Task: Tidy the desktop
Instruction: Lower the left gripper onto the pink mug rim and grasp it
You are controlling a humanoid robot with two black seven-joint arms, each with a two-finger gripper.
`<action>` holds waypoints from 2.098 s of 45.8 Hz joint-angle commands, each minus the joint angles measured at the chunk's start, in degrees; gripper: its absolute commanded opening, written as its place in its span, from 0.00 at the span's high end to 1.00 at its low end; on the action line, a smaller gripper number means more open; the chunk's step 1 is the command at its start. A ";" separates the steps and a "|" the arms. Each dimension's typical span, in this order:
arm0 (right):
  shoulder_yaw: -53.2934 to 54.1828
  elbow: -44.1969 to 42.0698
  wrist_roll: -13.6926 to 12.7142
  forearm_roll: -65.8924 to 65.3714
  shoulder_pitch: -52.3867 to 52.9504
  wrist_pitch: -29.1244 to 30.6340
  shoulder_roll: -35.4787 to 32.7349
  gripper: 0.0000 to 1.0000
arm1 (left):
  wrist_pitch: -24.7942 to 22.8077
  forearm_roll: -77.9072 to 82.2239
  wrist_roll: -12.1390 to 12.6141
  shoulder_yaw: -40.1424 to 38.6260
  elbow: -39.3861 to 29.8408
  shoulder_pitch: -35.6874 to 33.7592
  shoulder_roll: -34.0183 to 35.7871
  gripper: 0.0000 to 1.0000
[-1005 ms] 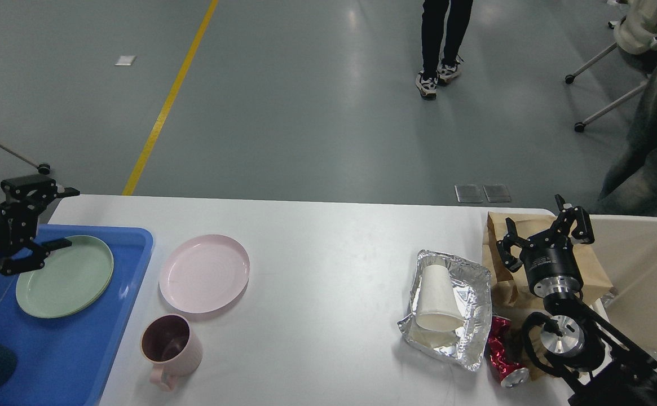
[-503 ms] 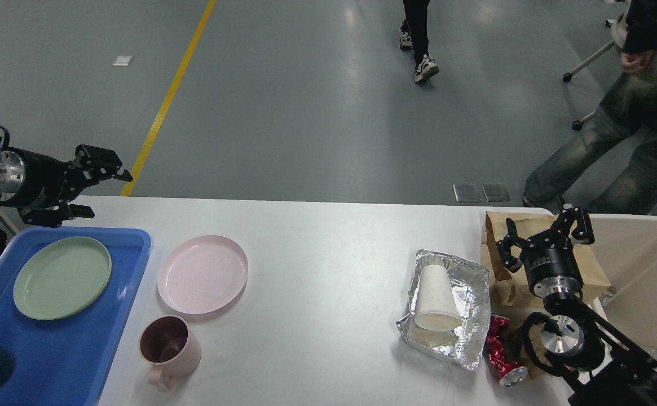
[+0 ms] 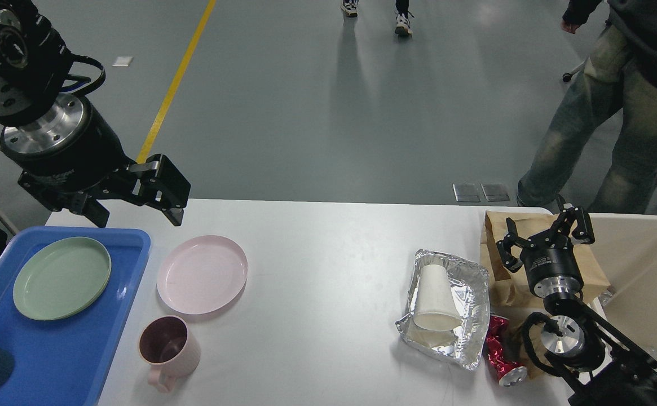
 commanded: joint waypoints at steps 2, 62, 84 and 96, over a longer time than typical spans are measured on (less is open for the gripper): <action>-0.02 0.00 0.00 -0.01 0.00 0.00 0.00 0.00 | -1.58 -3.22 -0.09 4.65 -3.51 -3.34 -2.79 0.03; -0.02 0.00 0.00 -0.01 0.00 0.00 0.00 0.00 | 35.43 -0.24 -0.70 -2.37 9.23 54.31 1.07 0.10; -0.02 0.00 0.00 -0.01 0.09 0.00 0.00 0.00 | 38.85 -0.59 -0.70 -7.03 15.83 62.66 -0.42 0.35; -0.02 0.00 0.00 0.08 0.00 0.00 0.00 0.00 | 38.85 -0.67 0.26 -7.38 15.91 63.54 -0.51 0.83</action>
